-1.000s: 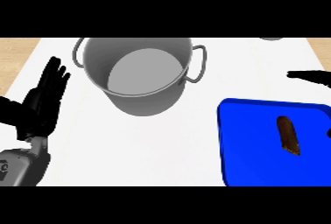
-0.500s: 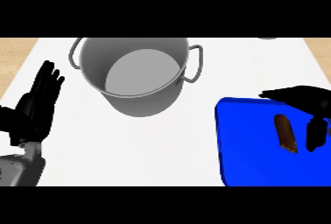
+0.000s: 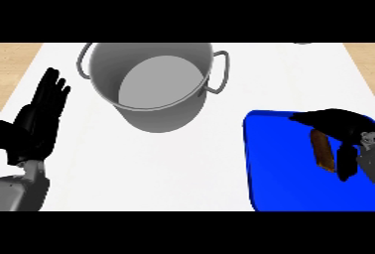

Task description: Pick the sweet potato from the tray and place it in the pot

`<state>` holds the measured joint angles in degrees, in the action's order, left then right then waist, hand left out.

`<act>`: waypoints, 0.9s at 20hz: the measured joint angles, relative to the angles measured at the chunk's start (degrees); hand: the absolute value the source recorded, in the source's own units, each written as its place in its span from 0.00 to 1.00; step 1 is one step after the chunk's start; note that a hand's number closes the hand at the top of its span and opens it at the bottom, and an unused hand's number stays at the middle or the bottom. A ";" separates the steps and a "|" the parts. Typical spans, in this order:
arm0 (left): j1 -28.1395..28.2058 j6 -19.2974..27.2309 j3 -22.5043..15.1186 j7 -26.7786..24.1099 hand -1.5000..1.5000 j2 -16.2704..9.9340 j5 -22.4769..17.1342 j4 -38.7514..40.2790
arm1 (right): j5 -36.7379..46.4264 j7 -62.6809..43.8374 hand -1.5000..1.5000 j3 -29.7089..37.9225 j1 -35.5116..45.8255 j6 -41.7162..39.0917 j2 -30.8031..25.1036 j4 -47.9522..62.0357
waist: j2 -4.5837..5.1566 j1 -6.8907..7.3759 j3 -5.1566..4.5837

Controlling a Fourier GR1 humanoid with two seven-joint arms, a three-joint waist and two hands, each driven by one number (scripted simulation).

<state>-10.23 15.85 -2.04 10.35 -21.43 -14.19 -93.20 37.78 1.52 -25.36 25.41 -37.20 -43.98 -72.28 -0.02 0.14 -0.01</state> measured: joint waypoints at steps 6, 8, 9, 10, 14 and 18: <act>-1.26 -1.25 1.46 1.27 0.50 0.74 0.83 0.44 | 6.63 0.59 0.00 1.32 -1.88 2.97 0.96 2.22 | 0.02 -0.01 0.00; -0.68 -2.02 2.28 0.96 0.50 1.04 0.97 0.18 | 8.67 1.55 0.00 1.88 -2.15 3.82 2.11 4.01 | 0.03 0.06 0.01; -1.10 -2.01 2.25 1.02 0.50 1.55 1.47 0.69 | 9.28 1.29 0.00 2.44 -1.84 3.33 2.95 4.03 | 0.04 0.02 0.02; -0.84 -2.35 2.62 1.55 0.50 1.62 1.54 0.04 | 10.08 1.46 0.00 2.94 -2.06 3.20 3.50 3.97 | 0.03 0.03 0.01; -1.17 -2.39 2.81 1.14 0.50 3.34 3.41 0.67 | 13.61 3.24 0.00 4.07 -2.40 4.48 5.86 6.44 | 0.04 0.03 0.01; -1.35 -2.14 2.68 1.95 0.50 4.75 5.12 0.08 | 17.05 4.72 0.00 5.38 -3.89 6.24 6.33 7.93 | 0.03 -0.01 0.02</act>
<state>-11.58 13.72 0.64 12.30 -16.68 -9.07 -93.12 54.83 6.24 -19.98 21.53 -30.95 -37.64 -64.34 0.01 0.13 0.01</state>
